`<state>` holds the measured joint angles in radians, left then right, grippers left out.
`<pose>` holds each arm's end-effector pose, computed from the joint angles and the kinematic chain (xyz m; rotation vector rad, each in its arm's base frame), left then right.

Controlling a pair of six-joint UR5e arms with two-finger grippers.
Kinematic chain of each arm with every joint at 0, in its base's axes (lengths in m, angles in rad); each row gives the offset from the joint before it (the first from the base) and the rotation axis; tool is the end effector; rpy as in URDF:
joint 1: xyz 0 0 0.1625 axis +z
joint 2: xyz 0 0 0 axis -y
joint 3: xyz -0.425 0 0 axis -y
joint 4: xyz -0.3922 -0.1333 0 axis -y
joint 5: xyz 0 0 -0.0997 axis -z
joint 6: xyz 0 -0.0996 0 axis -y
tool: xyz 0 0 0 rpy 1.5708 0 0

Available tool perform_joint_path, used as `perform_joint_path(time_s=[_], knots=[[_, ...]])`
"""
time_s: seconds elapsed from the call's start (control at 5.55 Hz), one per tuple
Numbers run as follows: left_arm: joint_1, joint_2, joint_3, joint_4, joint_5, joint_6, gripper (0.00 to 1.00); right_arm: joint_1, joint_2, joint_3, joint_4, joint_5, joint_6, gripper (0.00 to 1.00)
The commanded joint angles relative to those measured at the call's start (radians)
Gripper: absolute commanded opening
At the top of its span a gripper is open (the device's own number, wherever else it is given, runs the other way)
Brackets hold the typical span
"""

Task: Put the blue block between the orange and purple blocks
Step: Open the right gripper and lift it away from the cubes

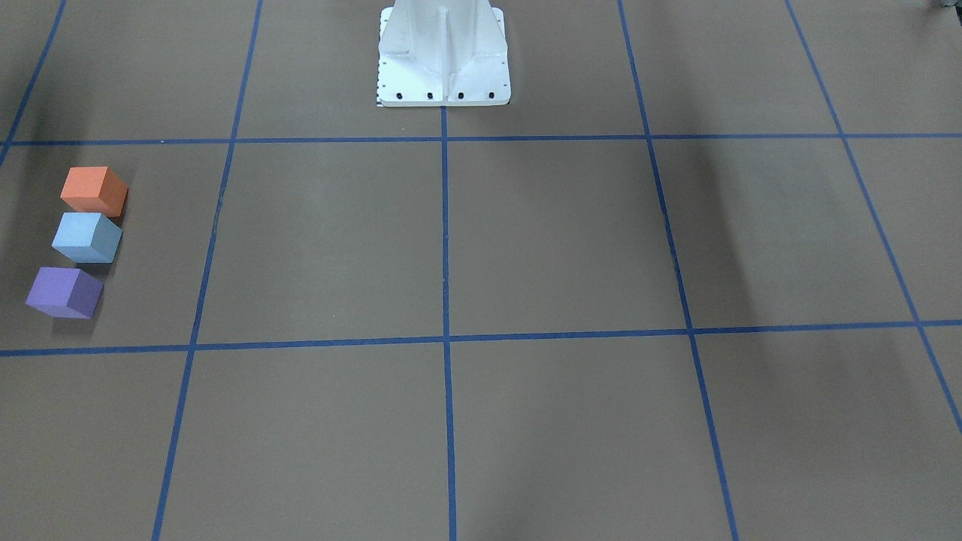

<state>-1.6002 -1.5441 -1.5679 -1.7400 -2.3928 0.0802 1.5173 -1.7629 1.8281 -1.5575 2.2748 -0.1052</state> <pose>-0.0747 -0.4869 0.6522 0.1765 0.8125 0.1052 0.0465 -0.4187 0.6220 0.0935 -0.7024 -0.1796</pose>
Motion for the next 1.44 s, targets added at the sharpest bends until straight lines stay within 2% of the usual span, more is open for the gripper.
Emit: perform_joint_path(time_s=[0.0,1.26], knots=[[-0.001,0.001,0.002,0.004,-0.002,0.000,1.00,0.004,-0.010,-0.009,-0.001,-0.003,-0.001,1.00],[-0.001,0.035,-0.004,0.000,0.010,0.004,1.00,0.003,-0.001,-0.021,0.005,0.000,0.022,1.00]])
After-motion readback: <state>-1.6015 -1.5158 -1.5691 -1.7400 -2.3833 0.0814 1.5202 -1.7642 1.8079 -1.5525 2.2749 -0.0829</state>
